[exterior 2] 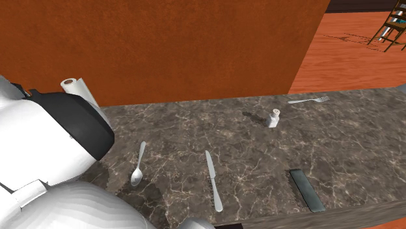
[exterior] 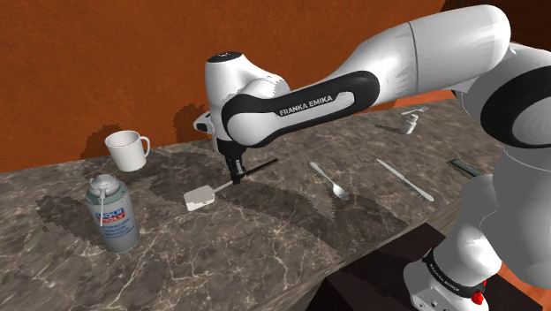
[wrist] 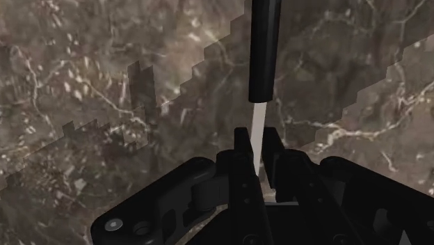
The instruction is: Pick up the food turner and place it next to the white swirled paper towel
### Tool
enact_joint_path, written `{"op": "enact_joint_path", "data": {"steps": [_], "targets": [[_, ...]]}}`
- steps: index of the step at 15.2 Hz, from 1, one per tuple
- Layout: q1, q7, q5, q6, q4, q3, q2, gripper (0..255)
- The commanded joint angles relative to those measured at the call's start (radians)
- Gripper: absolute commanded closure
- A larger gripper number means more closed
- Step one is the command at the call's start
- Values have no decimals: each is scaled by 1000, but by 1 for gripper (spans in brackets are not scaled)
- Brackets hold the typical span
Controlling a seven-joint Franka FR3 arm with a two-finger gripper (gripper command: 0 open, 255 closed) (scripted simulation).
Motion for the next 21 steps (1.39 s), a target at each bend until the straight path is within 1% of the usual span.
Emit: {"op": "enact_joint_path", "data": {"steps": [1,3,11,12,17,21], "targets": [[0,0,0,25,-20,0,5,255],[-1,0,2,54,-35,1,19,255],[-1,0,2,54,-35,1,19,255],[-1,0,2,54,-35,1,19,0],[-1,0,2,54,-35,1,19,0],[2,2,-2,-59,41,0,-18,0]]}}
